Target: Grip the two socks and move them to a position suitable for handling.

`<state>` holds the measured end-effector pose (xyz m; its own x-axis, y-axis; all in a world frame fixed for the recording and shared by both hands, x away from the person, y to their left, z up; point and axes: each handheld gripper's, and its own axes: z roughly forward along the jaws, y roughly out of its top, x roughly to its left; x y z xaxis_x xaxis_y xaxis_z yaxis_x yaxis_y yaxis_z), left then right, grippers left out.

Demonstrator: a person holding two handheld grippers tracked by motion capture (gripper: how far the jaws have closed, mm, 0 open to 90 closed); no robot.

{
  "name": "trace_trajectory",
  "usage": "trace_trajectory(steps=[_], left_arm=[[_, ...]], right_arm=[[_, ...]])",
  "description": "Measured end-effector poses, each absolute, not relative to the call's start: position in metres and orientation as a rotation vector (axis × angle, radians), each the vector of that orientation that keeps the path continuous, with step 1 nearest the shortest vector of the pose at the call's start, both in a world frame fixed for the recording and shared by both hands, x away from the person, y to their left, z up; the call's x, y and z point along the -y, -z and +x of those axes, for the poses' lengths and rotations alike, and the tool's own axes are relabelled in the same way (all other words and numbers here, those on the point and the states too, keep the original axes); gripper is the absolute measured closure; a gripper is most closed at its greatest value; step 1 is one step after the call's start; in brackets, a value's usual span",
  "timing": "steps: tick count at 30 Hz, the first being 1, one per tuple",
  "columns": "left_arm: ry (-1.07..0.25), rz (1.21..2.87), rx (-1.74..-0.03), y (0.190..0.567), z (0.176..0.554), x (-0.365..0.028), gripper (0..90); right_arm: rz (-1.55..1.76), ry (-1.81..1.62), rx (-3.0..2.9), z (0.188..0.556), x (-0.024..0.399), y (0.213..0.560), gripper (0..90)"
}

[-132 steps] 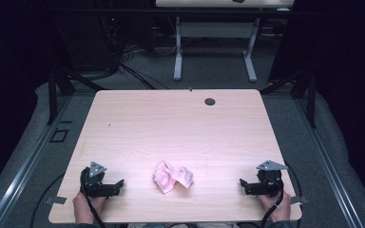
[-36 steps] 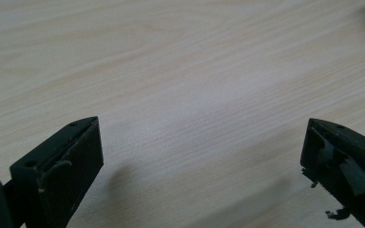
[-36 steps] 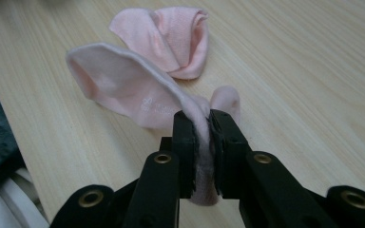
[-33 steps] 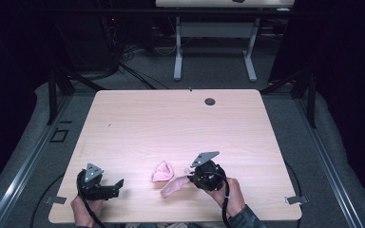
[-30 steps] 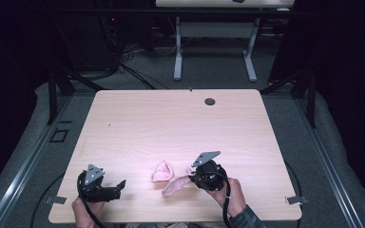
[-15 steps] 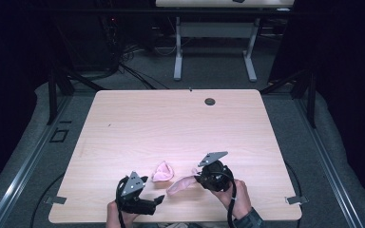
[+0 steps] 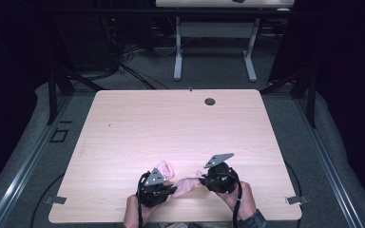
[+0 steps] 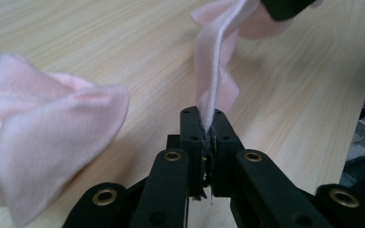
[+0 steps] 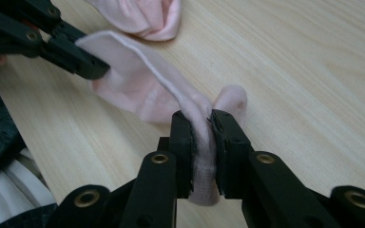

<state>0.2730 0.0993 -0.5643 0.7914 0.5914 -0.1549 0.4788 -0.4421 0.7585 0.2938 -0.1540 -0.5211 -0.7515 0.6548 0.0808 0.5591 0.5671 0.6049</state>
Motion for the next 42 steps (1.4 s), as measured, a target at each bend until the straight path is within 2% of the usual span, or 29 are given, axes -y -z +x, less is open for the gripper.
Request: trace_trajectory(steps=[10, 16, 22, 25, 30, 32, 33, 36, 42], left_arm=[[-0.194, 2.148, -0.743, 0.551, 0.271, -0.087, 87.9], [-0.26, 2.208, -0.705, 0.545, 0.271, -0.084, 87.8], [-0.34, 2.245, -0.673, 0.538, 0.27, -0.083, 87.0], [-0.331, 2.261, -0.674, 0.54, 0.271, -0.086, 85.2], [-0.294, 2.286, -0.69, 0.547, 0.269, -0.09, 73.2], [-0.271, 2.286, -0.703, 0.551, 0.269, -0.093, 67.5], [-0.271, 2.286, -0.703, 0.551, 0.269, -0.093, 66.4], [-0.258, 2.279, -0.712, 0.554, 0.268, -0.096, 63.4], [-0.248, 2.285, -0.712, 0.556, 0.268, -0.097, 62.4]], right_arm=[[1.081, -0.927, -2.595, 0.293, 0.181, 0.551, 71.4], [1.105, -0.938, -2.556, 0.29, 0.19, 0.551, 81.4], [1.074, -0.922, -2.557, 0.284, 0.189, 0.542, 81.2], [1.05, -0.884, -2.598, 0.279, 0.185, 0.545, 78.4], [1.053, -0.841, -2.657, 0.274, 0.185, 0.556, 68.7], [1.071, -0.849, -2.675, 0.271, 0.19, 0.558, 59.7], [1.071, -0.849, -2.675, 0.271, 0.19, 0.558, 59.7], [1.073, -0.916, -2.704, 0.269, 0.197, 0.557, 48.3], [1.104, -0.929, -2.665, 0.266, 0.21, 0.551, 44.4]])
